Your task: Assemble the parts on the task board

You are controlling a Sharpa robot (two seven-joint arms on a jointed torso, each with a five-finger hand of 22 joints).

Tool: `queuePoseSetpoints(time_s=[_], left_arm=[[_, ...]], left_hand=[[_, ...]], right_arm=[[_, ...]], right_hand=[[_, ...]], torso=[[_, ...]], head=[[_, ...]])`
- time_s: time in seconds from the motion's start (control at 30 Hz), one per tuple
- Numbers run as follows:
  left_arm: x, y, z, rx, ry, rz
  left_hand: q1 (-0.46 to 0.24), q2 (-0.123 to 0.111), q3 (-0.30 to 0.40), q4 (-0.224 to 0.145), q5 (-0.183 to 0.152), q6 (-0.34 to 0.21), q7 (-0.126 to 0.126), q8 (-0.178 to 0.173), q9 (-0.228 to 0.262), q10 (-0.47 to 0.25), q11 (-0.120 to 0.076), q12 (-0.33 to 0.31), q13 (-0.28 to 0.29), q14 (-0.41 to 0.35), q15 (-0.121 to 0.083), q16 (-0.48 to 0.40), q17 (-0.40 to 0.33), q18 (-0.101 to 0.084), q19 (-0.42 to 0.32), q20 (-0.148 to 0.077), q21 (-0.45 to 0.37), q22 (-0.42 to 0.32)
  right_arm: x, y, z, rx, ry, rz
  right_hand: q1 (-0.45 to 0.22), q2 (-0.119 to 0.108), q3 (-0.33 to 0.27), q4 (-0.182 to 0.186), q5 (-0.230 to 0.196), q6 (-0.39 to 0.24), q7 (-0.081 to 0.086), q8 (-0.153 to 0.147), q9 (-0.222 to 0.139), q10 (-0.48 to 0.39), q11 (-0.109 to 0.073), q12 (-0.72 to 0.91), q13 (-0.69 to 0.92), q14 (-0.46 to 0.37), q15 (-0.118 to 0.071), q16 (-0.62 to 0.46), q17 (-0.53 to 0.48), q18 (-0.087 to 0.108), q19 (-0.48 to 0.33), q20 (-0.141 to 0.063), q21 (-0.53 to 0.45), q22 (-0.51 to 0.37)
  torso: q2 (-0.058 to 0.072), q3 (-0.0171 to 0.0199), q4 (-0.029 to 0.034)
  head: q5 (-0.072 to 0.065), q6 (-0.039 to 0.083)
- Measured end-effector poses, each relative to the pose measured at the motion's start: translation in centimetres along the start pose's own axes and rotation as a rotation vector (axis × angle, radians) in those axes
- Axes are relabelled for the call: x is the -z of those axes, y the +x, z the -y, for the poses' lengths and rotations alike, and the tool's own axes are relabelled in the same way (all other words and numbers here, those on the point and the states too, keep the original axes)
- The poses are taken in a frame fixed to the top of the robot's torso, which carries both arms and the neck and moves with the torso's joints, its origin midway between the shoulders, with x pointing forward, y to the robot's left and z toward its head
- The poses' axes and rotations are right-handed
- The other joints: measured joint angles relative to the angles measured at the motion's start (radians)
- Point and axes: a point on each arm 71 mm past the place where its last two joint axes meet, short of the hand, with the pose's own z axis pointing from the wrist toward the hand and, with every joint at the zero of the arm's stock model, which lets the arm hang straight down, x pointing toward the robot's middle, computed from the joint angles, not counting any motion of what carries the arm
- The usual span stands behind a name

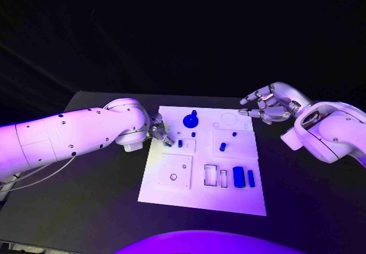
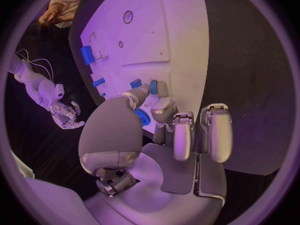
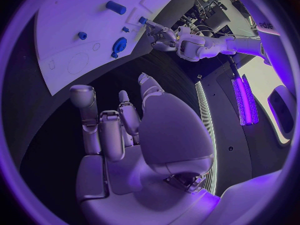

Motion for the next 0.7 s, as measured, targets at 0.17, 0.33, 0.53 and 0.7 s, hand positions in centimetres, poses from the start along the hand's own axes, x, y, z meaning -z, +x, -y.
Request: queuePoseSetpoints(time_s=[0.17, 0.33, 0.53, 0.7], left_arm=[[0.0, -0.01, 0.02, -0.003, 0.0, 0.002], [-0.01, -0.02, 0.03, -0.006, 0.0, 0.004], [-0.01, -0.04, 0.08, -0.01, 0.0, 0.007], [0.01, -0.03, 0.19, -0.016, 0.003, 0.011]], left_hand=[[0.0, 0.0, -0.003, -0.003, 0.0, 0.0, 0.0, 0.0, 0.001, 0.0, 0.0, 0.006, 0.004, 0.004, -0.004, 0.0, 0.0, 0.0, -0.004, -0.004, 0.0, 0.0], [0.0, 0.0, -0.005, -0.001, 0.0, 0.004, -0.004, 0.004, 0.001, 0.004, -0.004, 0.012, 0.009, 0.002, -0.005, 0.0, 0.0, 0.0, -0.004, -0.004, 0.001, 0.0], [0.0, 0.0, -0.014, -0.002, 0.0, 0.008, -0.003, 0.004, 0.002, 0.011, -0.004, 0.021, 0.016, 0.0, -0.007, 0.0, 0.0, 0.0, -0.003, -0.004, 0.004, 0.0], [0.005, -0.005, -0.021, -0.004, 0.0, 0.011, -0.004, 0.004, 0.002, 0.011, -0.004, 0.024, 0.019, 0.0, -0.007, 0.0, 0.0, 0.0, 0.0, -0.007, 0.004, 0.0]], right_arm=[[-0.01, 0.0, 0.01, 0.0, 0.0, 0.0], [-0.02, 0.0, 0.01, 0.0, 0.0, 0.0], [-0.04, 0.01, 0.0, 0.0, 0.0, 0.0], [-0.06, 0.02, 0.0, 0.0, 0.0, 0.0]], right_hand=[[0.0, 0.0, 0.0, 0.0, 0.0, 0.0, 0.0, 0.0, 0.0, 0.0, 0.0, 0.0, 0.0, 0.0, 0.0, 0.0, 0.0, 0.0, 0.0, 0.0, 0.0, 0.0], [0.0, 0.0, 0.0, 0.0, 0.0, 0.0, 0.0, 0.0, 0.0, 0.0, 0.0, 0.0, 0.0, 0.0, 0.0, 0.0, 0.0, 0.0, 0.0, 0.0, 0.0, 0.0], [0.0, 0.0, 0.0, 0.0, 0.0, 0.0, 0.0, 0.0, 0.0, 0.0, 0.0, 0.0, 0.0, 0.0, 0.0, 0.0, 0.001, 0.0, 0.0, 0.0, 0.0, 0.0], [0.0, 0.0, 0.0, 0.0, 0.0, 0.0, 0.0, 0.0, 0.0, 0.0, 0.0, 0.0, 0.0, 0.0, 0.0, 0.0, 0.001, 0.0, 0.0, 0.0, 0.0, 0.0]], torso=[[0.0, 0.0, -0.0003], [0.0, 0.0002, -0.0002], [0.0, 0.0, -0.0007], [0.0, -0.0001, -0.0006]], head=[[0.0, -0.001], [0.001, -0.001], [0.001, -0.002], [0.0, -0.002]])
